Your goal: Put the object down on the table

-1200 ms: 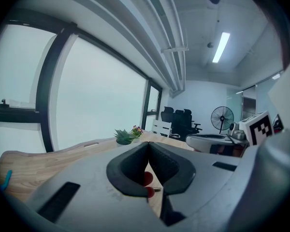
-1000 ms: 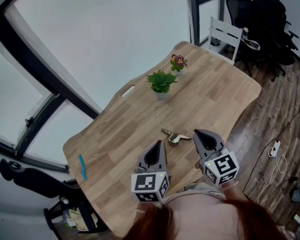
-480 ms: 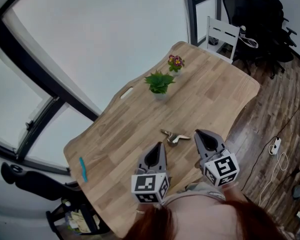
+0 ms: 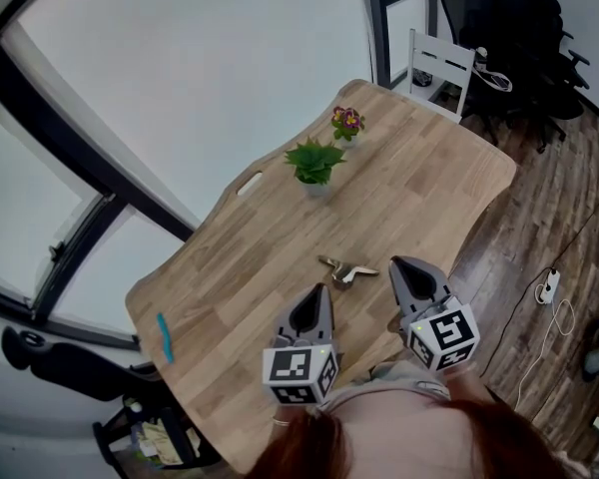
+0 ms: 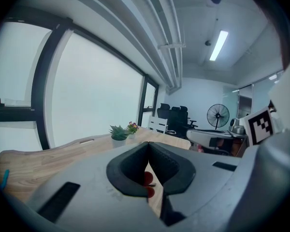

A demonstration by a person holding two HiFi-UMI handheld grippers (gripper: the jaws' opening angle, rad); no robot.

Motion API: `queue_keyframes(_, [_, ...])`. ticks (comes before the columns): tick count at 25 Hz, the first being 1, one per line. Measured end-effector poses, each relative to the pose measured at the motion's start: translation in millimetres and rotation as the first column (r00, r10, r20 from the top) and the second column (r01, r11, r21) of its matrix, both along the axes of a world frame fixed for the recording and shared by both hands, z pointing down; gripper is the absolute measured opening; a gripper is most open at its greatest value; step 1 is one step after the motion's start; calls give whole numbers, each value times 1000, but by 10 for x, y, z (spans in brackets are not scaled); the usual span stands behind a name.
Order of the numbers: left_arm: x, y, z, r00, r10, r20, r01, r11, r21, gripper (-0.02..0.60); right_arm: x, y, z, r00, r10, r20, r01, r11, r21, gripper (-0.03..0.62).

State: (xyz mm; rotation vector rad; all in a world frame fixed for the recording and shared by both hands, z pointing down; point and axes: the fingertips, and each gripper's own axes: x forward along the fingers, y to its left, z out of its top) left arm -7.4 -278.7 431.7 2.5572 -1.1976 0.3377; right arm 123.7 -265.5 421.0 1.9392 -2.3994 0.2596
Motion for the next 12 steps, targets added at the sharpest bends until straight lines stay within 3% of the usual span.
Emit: queue_keyframes(12, [-6,-19,89,1000,3,0,-3,1000,-15,2,-4,-35,71,1000,4,-4,-4,1000,-10,0])
